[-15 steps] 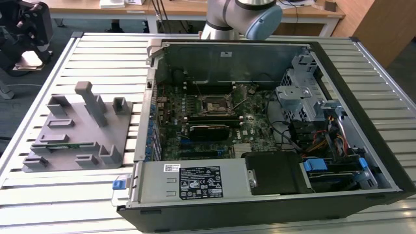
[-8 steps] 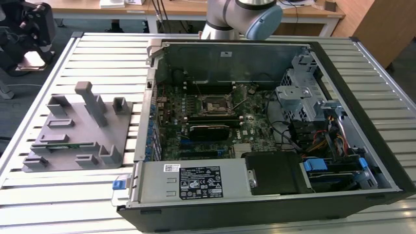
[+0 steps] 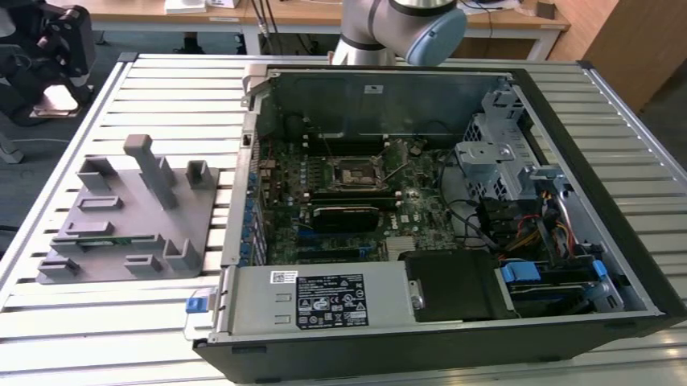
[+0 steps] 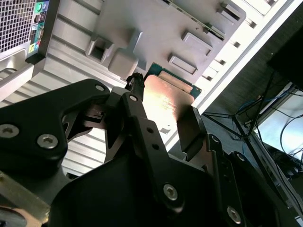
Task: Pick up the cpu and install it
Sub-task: 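Pick up the cpu and move it towards the insertion slot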
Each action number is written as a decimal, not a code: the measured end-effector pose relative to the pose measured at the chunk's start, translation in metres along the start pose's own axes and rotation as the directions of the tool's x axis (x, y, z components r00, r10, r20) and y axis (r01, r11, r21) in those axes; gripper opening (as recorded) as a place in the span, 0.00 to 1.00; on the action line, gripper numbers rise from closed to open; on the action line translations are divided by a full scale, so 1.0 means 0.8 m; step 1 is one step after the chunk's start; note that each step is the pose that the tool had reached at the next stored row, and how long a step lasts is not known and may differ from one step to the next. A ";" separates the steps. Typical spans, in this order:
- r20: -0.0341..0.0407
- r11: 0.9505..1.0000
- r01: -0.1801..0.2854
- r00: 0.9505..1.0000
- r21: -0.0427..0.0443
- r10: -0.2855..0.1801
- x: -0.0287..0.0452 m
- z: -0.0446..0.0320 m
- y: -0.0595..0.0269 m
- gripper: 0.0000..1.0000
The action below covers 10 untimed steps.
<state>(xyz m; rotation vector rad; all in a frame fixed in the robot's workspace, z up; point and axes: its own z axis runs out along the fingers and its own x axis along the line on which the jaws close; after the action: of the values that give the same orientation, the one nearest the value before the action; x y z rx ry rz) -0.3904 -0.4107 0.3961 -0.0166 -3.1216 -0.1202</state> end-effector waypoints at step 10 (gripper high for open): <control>0.000 1.000 0.000 1.000 0.000 0.000 -0.0115 0.0016 0.000 0.53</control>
<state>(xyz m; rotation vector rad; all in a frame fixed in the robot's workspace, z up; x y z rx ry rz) -0.3812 -0.4106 0.3946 -0.0168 -3.1216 -0.1203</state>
